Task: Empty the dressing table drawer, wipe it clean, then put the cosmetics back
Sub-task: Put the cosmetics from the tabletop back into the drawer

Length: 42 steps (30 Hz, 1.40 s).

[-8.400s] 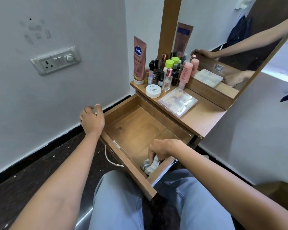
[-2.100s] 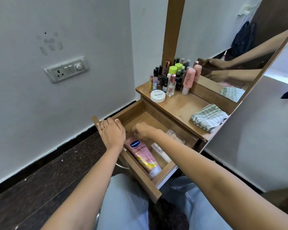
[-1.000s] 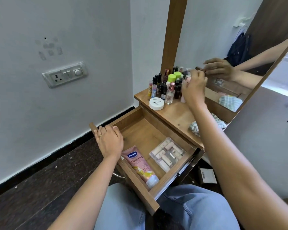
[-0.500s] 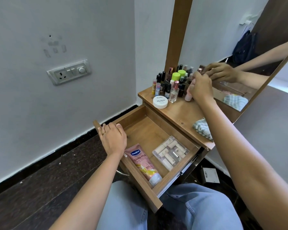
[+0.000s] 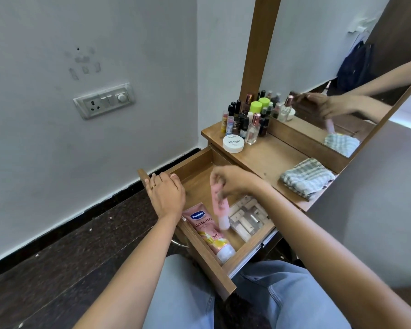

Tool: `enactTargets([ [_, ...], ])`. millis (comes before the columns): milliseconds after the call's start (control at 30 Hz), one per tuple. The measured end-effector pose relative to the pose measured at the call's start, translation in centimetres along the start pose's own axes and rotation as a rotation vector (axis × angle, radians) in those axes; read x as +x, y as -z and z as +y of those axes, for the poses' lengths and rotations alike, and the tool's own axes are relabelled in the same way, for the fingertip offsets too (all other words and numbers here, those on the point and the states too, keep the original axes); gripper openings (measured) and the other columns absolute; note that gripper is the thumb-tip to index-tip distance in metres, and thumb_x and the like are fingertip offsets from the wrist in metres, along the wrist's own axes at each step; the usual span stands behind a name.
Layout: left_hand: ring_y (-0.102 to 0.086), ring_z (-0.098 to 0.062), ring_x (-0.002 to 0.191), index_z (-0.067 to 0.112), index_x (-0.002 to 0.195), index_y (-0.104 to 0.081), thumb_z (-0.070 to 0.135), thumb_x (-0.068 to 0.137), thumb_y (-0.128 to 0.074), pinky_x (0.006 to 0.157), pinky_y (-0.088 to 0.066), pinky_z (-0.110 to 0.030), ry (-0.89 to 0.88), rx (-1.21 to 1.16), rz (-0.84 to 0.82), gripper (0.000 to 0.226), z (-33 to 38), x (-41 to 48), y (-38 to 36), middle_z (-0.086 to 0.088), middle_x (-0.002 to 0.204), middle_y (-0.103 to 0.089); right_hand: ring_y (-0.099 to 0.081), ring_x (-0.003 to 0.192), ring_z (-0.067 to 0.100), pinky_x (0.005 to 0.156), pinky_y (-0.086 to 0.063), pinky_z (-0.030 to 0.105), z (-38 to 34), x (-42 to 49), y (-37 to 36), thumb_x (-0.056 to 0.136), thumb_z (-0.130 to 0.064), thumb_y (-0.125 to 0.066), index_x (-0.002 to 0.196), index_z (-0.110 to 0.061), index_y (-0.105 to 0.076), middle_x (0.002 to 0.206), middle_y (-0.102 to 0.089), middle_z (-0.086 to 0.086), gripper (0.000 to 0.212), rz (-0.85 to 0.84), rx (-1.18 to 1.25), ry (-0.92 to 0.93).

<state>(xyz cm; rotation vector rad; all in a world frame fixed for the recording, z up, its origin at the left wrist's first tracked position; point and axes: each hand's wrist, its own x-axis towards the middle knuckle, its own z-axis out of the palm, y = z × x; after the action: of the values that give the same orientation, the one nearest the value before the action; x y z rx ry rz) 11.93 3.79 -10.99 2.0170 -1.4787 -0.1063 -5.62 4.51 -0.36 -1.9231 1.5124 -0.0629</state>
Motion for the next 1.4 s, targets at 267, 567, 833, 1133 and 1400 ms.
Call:
enactTargets([
  [267, -0.044, -0.032, 0.132, -0.003, 0.121, -0.059, 0.026, 0.101, -0.031, 0.119, -0.018, -0.045, -0.002, 0.023, -0.028, 0.044, 0.0, 0.1, 0.1, -0.021, 0.128, -0.059, -0.061, 0.091, 0.019, 0.062, -0.050, 0.019, 2.5, 2.4, -3.8, 0.080, 0.008, -0.061, 0.104, -0.009, -0.062, 0.108, -0.060, 0.006, 0.029, -0.219, -0.003, -0.212],
  [567, -0.045, -0.033, 0.131, -0.003, 0.119, -0.059, 0.026, 0.101, -0.031, 0.119, -0.018, -0.046, -0.010, 0.026, -0.020, 0.044, -0.1, 0.0, 0.1, -0.021, 0.127, -0.060, -0.064, 0.094, 0.021, 0.086, -0.056, 0.033, 3.5, 3.0, -5.7, 0.081, 0.007, -0.063, 0.107, -0.009, -0.064, 0.112, -0.065, 0.009, 0.030, -0.213, 0.045, -0.245],
  [833, -0.045, -0.032, 0.131, -0.002, 0.118, -0.060, 0.026, 0.101, -0.030, 0.119, -0.018, -0.045, -0.012, 0.026, -0.018, 0.044, -0.1, 0.0, 0.1, -0.020, 0.126, -0.060, -0.063, 0.091, 0.019, 0.079, -0.055, 0.028, 3.7, 2.7, -5.8, 0.082, 0.005, -0.064, 0.106, -0.011, -0.063, 0.107, -0.064, 0.008, 0.029, -0.217, 0.052, -0.240],
  [1133, -0.049, -0.033, 0.127, -0.001, 0.113, -0.062, 0.025, 0.101, -0.031, 0.117, -0.021, -0.047, -0.014, 0.020, -0.003, 0.043, -0.2, 0.1, -0.2, -0.020, 0.121, -0.063, -0.058, 0.087, 0.012, 0.089, -0.050, 0.029, 2.6, 2.2, -2.1, 0.080, -0.003, -0.070, 0.103, -0.016, -0.063, 0.093, -0.059, -0.006, 0.028, 0.035, 0.096, -0.097],
  [1400, -0.050, -0.033, 0.125, 0.000, 0.109, -0.063, 0.026, 0.100, -0.031, 0.117, -0.023, -0.047, -0.020, 0.025, 0.004, 0.042, -0.4, 0.2, -0.4, -0.018, 0.118, -0.065, -0.059, 0.077, 0.001, 0.075, -0.052, 0.015, 1.3, 2.0, 9.5, 0.083, -0.002, -0.064, 0.101, -0.012, -0.068, 0.089, -0.064, -0.007, 0.021, 0.878, 0.394, 0.033],
])
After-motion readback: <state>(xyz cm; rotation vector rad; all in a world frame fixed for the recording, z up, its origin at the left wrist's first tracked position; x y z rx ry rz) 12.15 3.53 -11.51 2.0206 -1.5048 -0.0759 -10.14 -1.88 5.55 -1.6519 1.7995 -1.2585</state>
